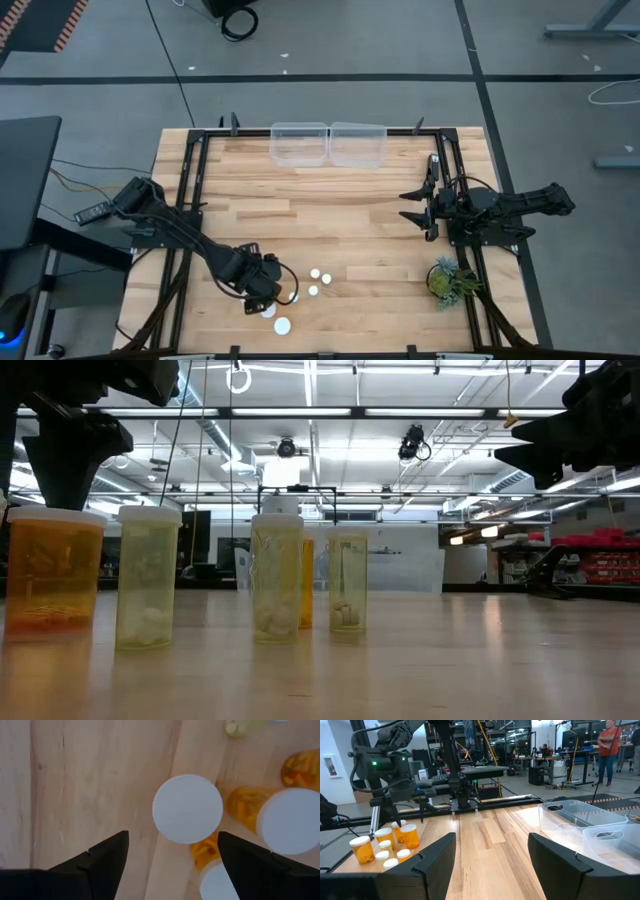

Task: Pick and place medicine bottles into bin by pill shape (circle, oval)
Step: Put the large orange pill bottle into the left transparent bin

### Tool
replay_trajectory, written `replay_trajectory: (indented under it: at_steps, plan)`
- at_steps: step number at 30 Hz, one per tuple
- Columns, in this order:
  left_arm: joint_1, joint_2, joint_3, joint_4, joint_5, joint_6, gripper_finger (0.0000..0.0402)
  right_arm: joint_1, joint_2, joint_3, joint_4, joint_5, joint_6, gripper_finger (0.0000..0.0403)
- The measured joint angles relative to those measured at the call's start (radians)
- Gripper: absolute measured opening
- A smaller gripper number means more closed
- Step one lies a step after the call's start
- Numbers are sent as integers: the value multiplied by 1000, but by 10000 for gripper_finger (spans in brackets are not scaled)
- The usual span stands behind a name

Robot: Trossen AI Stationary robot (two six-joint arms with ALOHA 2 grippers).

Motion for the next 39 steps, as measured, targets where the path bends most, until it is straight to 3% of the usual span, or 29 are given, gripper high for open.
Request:
replay_trajectory:
  at_steps: [39]
  plan:
    - [32, 72, 0, 76, -20, -15, 314, 0, 0, 0, 0, 0, 0, 255]
